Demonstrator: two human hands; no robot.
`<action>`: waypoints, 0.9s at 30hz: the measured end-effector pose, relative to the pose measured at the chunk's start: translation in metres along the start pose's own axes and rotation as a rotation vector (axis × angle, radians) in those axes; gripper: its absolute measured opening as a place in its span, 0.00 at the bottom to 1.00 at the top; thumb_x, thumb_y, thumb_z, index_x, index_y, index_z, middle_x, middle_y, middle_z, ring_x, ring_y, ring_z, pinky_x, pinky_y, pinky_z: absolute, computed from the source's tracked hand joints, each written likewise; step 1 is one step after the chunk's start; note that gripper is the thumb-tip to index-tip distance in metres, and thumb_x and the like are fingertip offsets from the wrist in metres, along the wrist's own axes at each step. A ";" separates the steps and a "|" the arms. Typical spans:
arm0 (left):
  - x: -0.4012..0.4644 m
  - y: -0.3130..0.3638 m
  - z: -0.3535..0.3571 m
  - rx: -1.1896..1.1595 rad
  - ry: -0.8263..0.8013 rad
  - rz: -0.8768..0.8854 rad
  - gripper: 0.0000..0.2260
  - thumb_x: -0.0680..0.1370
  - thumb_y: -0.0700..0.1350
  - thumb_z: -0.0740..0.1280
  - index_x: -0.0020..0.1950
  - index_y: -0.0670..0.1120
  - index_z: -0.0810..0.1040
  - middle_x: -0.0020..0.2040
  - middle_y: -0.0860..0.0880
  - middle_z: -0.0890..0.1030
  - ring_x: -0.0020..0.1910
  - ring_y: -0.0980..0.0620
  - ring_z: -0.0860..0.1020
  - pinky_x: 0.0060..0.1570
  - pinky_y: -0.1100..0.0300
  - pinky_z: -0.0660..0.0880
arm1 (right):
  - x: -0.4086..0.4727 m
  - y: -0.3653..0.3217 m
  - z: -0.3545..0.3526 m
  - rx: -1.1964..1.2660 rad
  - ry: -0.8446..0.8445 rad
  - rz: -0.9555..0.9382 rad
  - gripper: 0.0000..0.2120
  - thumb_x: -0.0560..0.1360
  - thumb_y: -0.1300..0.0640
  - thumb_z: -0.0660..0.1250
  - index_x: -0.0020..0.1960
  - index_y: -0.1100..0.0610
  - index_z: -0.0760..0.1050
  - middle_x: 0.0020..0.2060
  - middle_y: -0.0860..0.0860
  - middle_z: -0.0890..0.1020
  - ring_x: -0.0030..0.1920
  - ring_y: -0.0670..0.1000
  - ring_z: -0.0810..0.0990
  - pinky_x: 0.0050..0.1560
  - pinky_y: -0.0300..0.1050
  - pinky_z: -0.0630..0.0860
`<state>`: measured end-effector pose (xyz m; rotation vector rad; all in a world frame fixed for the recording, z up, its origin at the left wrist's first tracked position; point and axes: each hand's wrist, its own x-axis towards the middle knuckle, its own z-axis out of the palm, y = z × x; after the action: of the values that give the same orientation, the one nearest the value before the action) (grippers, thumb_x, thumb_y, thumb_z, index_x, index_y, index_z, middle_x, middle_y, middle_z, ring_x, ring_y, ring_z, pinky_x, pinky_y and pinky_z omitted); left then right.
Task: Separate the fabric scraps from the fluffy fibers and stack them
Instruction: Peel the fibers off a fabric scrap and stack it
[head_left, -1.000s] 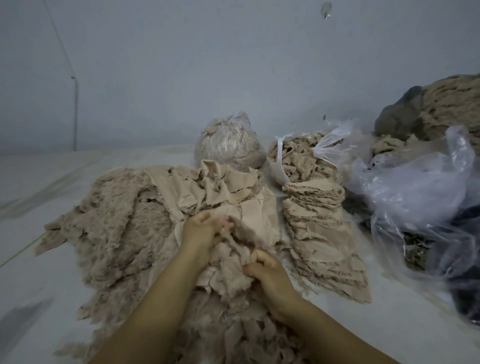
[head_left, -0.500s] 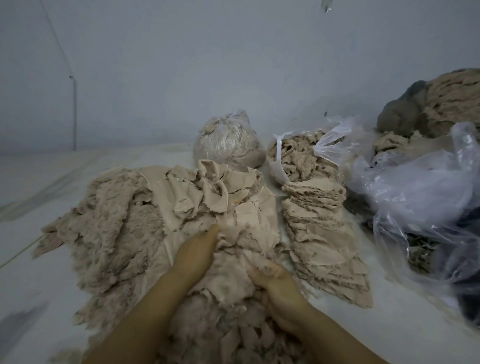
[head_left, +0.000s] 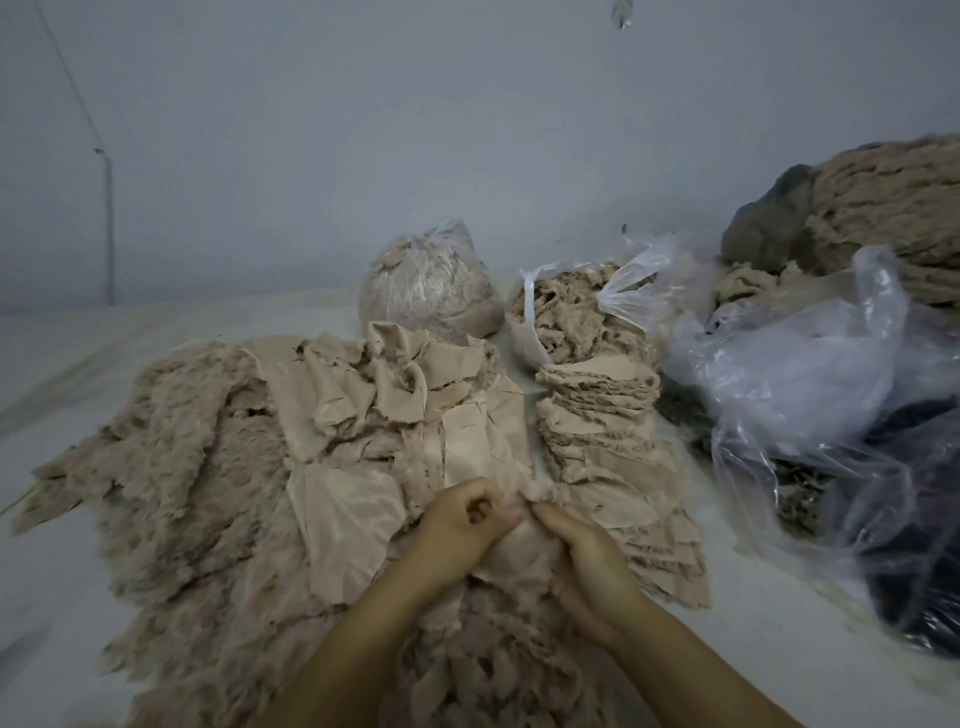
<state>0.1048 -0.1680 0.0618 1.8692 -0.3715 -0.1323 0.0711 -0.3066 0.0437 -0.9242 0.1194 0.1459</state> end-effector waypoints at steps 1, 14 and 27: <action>0.000 0.000 0.000 -0.065 0.026 -0.027 0.09 0.77 0.43 0.68 0.38 0.42 0.73 0.31 0.50 0.70 0.32 0.53 0.68 0.31 0.63 0.67 | 0.003 0.001 -0.002 -0.021 0.027 0.006 0.13 0.76 0.61 0.62 0.53 0.67 0.81 0.49 0.65 0.83 0.47 0.57 0.84 0.44 0.46 0.82; -0.001 0.008 -0.004 -0.237 -0.112 -0.233 0.13 0.80 0.43 0.63 0.36 0.44 0.77 0.29 0.52 0.79 0.27 0.59 0.76 0.29 0.68 0.71 | 0.015 -0.002 -0.012 -0.160 0.189 -0.103 0.14 0.79 0.55 0.63 0.46 0.67 0.79 0.41 0.63 0.84 0.39 0.58 0.83 0.41 0.49 0.80; 0.016 0.008 0.011 -0.340 0.331 -0.228 0.10 0.81 0.44 0.61 0.43 0.41 0.74 0.32 0.47 0.77 0.30 0.53 0.75 0.29 0.60 0.72 | -0.001 0.003 -0.022 -0.250 0.192 -0.107 0.19 0.66 0.54 0.74 0.49 0.68 0.78 0.40 0.61 0.84 0.38 0.58 0.80 0.41 0.52 0.77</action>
<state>0.1156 -0.1854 0.0668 1.5559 0.0902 -0.0341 0.0682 -0.3225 0.0281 -1.1912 0.2323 -0.0287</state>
